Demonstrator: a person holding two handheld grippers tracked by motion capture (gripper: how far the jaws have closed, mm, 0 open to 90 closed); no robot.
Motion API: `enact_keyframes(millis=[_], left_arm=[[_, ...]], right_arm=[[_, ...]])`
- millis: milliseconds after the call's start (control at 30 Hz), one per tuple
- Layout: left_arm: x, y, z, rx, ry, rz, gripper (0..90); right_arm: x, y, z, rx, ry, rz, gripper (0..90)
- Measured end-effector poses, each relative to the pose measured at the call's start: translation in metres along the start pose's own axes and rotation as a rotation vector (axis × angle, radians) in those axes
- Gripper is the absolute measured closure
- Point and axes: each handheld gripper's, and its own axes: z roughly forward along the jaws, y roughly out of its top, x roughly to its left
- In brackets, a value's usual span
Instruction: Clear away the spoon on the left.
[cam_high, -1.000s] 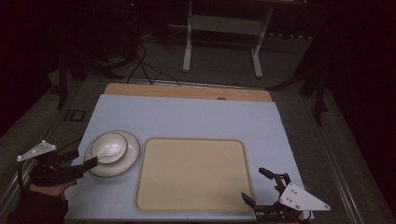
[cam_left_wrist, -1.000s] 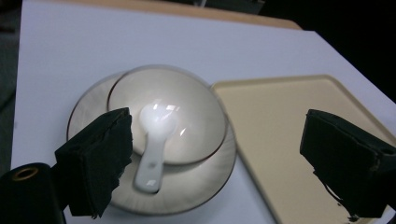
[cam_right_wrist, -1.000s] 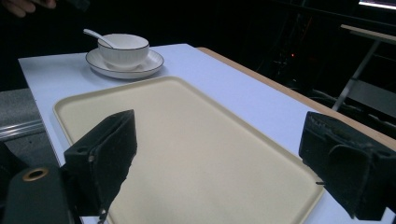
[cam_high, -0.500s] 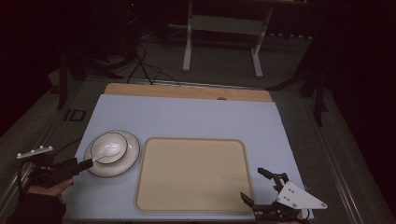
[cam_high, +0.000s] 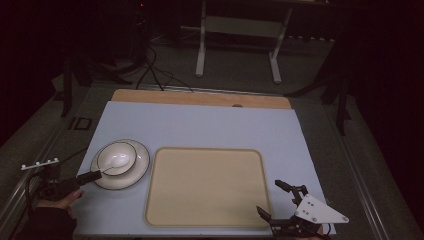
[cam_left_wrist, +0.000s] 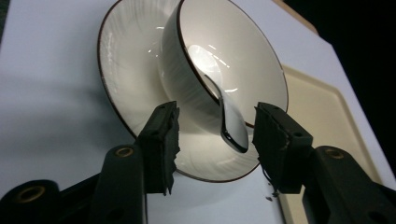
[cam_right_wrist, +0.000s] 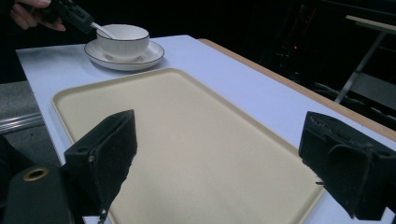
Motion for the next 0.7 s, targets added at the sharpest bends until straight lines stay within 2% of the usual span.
enact_keyframes(millis=[133, 333, 433, 467, 700], left_arm=[[-0.0015, 0.0015, 0.0015, -0.016, -0.016, -0.004, 57.5], [-0.0053, 0.0041, 0.0052, 0.001, -0.004, 0.005, 63.7], [-0.0061, 0.0038, 0.0071, 0.020, -0.011, 0.002, 70.7], [-0.0063, 0.0035, 0.0076, 0.020, -0.008, 0.002, 75.7], [-0.0100, 0.0043, 0.0074, 0.021, -0.014, 0.020, 81.1]], right_arm=[[-0.0002, -0.0002, 0.0003, 0.004, 0.003, 0.002, 11.5], [-0.0003, -0.0005, 0.0004, 0.008, 0.002, 0.002, 11.5], [-0.0005, -0.0007, 0.0004, 0.008, 0.002, 0.001, 11.5], [-0.0006, -0.0006, 0.0000, 0.005, 0.001, 0.001, 11.5], [-0.0005, -0.0007, -0.0001, 0.007, 0.000, 0.000, 11.6]])
